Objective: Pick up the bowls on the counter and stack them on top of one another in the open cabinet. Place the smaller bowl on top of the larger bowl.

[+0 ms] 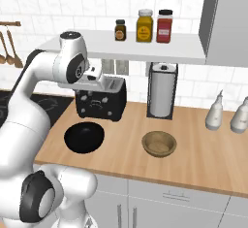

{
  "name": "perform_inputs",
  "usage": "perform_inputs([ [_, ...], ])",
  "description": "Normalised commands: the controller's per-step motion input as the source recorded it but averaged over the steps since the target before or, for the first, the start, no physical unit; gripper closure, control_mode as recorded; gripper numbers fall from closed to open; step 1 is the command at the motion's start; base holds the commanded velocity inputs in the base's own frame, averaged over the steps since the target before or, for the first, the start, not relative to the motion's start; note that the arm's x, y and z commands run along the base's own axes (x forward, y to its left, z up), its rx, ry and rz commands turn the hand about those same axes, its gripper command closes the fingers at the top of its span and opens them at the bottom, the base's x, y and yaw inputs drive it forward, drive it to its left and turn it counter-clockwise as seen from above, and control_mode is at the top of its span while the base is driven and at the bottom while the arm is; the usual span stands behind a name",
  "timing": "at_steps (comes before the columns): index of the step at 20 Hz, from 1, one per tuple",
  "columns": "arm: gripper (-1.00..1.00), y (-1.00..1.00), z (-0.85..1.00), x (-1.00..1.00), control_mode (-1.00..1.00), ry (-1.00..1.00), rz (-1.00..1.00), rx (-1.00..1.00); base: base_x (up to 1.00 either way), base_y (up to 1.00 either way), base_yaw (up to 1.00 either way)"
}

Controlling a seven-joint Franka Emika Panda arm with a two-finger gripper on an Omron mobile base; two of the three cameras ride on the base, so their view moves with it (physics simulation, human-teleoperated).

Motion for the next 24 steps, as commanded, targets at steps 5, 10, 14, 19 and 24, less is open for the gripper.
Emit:
perform_inputs([
  [5, -1.0, -0.12, 0.0, -0.44, -1.0, 0.0, 0.0, 0.0, 0.0, 0.0, 0.0],
  [10, -1.0, -0.28, -0.03, -0.62, -1.0, 0.0, 0.0, 0.0, 0.0, 0.0, 0.0],
  [14, -1.0, -0.46, -0.22, -0.1, -1.0, 0.0, 0.0, 0.0, 0.0, 0.0, 0.0],
  [19, -1.0, -0.7, -0.3, 0.0, -1.0, 0.0, 0.0, 0.0, 0.0, 0.0, 0.0],
  [24, -1.0, -0.82, -0.38, 0.01, -1.0, 0.0, 0.0, 0.04, 0.0, 0.0, 0.0],
])
